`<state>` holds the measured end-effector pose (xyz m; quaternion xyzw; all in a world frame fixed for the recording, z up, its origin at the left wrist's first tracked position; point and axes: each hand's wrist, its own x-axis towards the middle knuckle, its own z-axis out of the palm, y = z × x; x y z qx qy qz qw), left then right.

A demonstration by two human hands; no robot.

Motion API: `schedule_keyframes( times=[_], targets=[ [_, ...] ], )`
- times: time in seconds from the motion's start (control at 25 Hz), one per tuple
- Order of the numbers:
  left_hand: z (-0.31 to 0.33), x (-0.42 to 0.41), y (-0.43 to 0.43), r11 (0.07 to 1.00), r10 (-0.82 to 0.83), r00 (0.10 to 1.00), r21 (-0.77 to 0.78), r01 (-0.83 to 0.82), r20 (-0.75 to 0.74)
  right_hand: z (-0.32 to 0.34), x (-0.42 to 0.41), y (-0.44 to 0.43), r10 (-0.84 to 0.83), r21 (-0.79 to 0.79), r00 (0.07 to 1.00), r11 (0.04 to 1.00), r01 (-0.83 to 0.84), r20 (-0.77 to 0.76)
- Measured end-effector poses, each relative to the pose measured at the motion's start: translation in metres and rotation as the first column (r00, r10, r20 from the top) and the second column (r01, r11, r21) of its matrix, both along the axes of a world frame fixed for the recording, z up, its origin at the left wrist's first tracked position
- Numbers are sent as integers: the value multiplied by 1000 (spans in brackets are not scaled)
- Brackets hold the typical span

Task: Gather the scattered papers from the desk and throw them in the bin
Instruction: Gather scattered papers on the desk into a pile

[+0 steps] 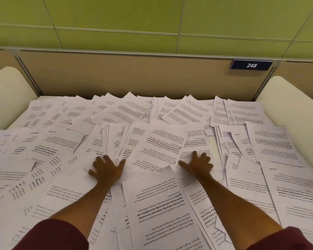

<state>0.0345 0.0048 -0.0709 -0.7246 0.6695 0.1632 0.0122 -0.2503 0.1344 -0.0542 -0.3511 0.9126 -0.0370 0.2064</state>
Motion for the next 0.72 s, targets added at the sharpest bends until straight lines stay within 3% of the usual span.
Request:
schedule_keyframes(
  times=[0.12, 0.2, 0.32, 0.48, 0.64, 0.72],
  targets=[
    [9, -13, -4, 997, -58, 994, -60, 52, -96, 5, 9, -12, 25, -99, 1000, 995, -26, -6],
    [13, -2, -14, 996, 36, 988, -76, -48, -149, 12, -7, -11, -49, -160, 999, 986, 45, -18],
    [12, 21, -24, 981, 188, 976, -21, -192, -110, 16, -37, 2, -159, -92, 986, 982, 163, 52],
    [11, 7, -22, 994, 104, 993, -23, -105, -51, 12, -29, -1, -121, -36, 993, 992, 121, 17],
    [19, -22, -21, 992, 127, 967, 32, -123, -220, 11, -10, -19, -146, -70, 989, 987, 147, 22],
    [23, -25, -26, 983, 182, 911, 97, -157, -370, 13, -7, -23, -157, -80, 987, 984, 160, 45]
  ],
)
